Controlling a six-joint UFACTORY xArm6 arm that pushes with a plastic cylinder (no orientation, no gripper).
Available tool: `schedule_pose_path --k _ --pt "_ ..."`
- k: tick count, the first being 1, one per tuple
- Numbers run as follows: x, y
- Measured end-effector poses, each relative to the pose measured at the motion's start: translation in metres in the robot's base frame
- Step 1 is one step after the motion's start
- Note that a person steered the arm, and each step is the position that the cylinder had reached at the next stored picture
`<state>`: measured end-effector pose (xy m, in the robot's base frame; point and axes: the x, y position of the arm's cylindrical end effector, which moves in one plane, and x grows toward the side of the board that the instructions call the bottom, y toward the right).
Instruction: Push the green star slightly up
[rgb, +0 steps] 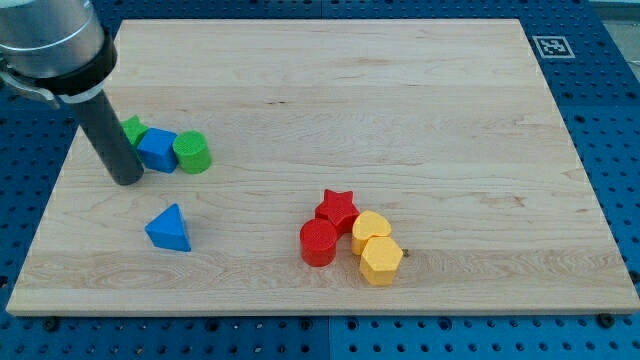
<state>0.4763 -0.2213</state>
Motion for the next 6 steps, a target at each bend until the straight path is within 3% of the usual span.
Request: schedule_pose_path --k 4,6 --pt "-0.022 -0.03" --pt "-0.032 -0.01"
